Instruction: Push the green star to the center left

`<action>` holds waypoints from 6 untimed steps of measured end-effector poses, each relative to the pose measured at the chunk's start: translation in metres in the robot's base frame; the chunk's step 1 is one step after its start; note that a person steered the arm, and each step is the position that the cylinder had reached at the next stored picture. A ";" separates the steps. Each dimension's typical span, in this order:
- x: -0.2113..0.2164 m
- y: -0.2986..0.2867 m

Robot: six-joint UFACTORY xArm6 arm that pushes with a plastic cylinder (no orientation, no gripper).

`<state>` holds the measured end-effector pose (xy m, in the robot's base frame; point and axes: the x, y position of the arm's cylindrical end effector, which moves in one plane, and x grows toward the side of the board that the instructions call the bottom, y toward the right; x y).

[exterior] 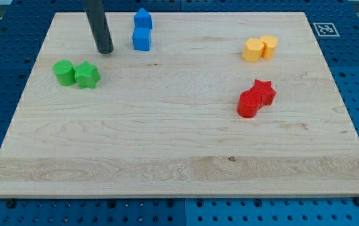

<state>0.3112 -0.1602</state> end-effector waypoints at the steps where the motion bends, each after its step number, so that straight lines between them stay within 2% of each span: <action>1: 0.019 0.005; 2: 0.038 0.005; 6: 0.062 -0.023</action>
<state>0.3732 -0.1837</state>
